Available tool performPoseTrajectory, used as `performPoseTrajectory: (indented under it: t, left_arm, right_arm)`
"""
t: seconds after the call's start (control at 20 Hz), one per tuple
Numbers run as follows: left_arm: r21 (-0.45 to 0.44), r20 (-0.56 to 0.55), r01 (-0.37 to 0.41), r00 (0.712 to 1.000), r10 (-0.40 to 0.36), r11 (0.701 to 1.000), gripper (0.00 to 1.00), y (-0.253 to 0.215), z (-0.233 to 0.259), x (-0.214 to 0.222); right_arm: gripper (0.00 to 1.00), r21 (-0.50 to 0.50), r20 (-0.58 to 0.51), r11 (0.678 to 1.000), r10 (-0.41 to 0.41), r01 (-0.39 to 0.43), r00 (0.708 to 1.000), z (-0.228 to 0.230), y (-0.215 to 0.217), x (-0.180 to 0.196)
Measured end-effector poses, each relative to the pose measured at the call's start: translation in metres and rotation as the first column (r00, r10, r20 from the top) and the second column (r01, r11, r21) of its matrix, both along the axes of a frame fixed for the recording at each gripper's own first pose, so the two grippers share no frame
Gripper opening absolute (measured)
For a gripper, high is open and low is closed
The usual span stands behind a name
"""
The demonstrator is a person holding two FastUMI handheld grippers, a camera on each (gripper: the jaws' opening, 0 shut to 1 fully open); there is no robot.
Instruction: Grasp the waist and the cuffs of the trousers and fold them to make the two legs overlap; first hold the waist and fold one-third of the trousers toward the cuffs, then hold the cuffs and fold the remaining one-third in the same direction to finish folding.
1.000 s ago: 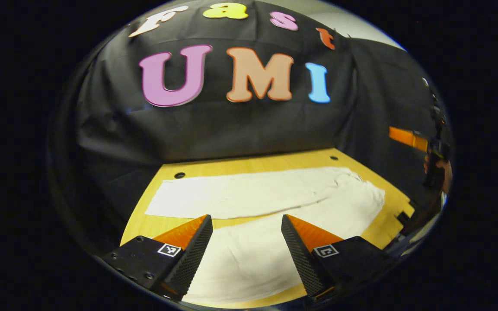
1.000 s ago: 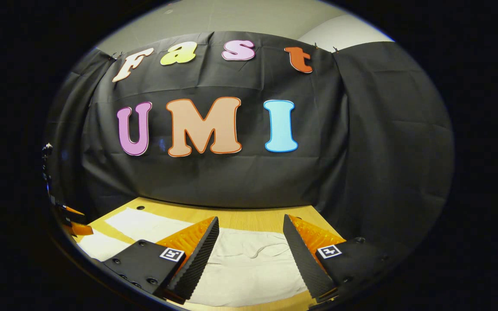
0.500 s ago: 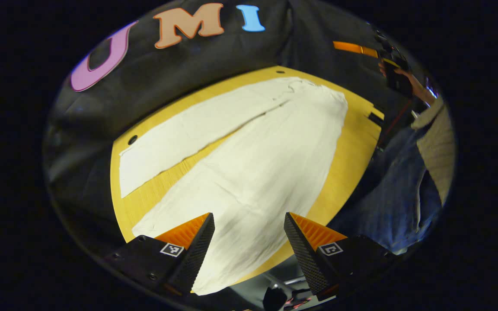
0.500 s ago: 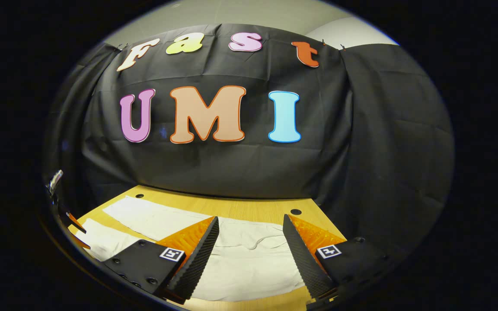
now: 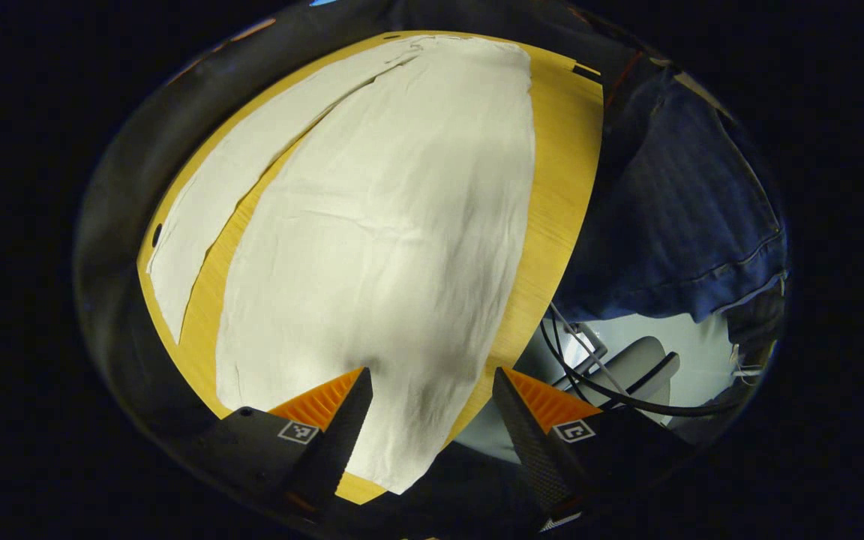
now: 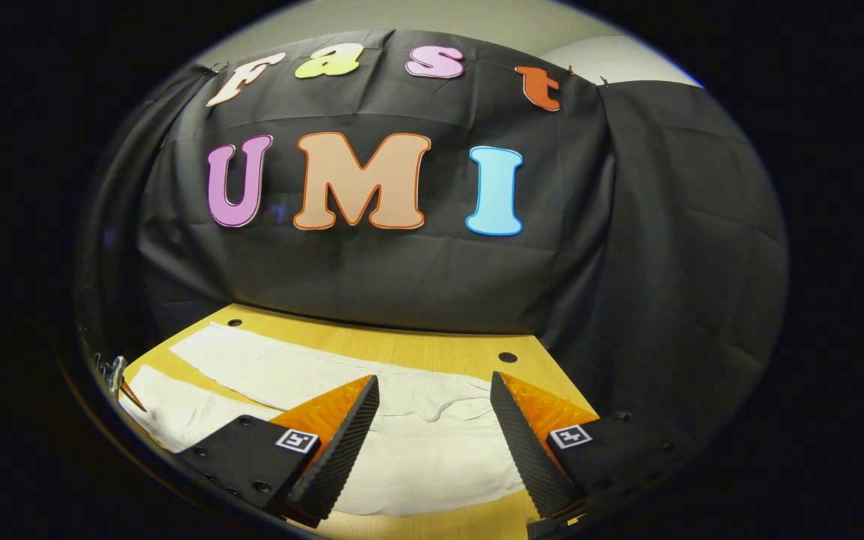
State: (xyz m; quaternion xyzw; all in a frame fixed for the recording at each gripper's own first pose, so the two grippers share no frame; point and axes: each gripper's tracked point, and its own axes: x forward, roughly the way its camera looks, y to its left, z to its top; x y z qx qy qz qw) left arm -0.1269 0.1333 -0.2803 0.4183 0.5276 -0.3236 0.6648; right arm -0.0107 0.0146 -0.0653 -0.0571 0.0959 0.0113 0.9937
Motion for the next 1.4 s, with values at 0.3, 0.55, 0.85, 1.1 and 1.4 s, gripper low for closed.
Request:
performPoseTrajectory:
  t: [0.3,0.55,0.85,1.1,1.4]
  left_arm:
    - [0.047,-0.058,0.03,0.998,-0.027,0.998,0.96,0.01,-0.019,-0.006]
    - [0.066,-0.082,0.044,0.996,-0.038,0.997,0.92,0.012,-0.019,-0.008]
    - [0.122,-0.111,0.007,0.994,0.007,0.993,0.59,0.015,-0.015,0.007]
    - [0.138,-0.105,-0.038,0.993,0.052,0.99,0.03,0.024,-0.015,0.022]
    - [0.168,-0.114,0.003,0.993,0.016,0.986,0.0,0.024,-0.015,0.024]
  right_arm:
    - [0.96,-0.017,-0.002,1.0,-0.016,0.016,1.0,-0.001,-0.007,0.001]
    - [0.96,-0.046,-0.019,0.999,-0.008,0.007,1.0,-0.008,-0.007,0.002]
    - [0.96,-0.098,-0.07,0.993,0.066,-0.073,0.995,-0.026,0.004,0.002]
    - [0.98,-0.132,-0.136,0.973,0.17,-0.188,0.976,-0.05,0.009,0.0]
    - [0.98,-0.171,-0.295,0.906,0.328,-0.388,0.897,-0.093,0.005,0.0]
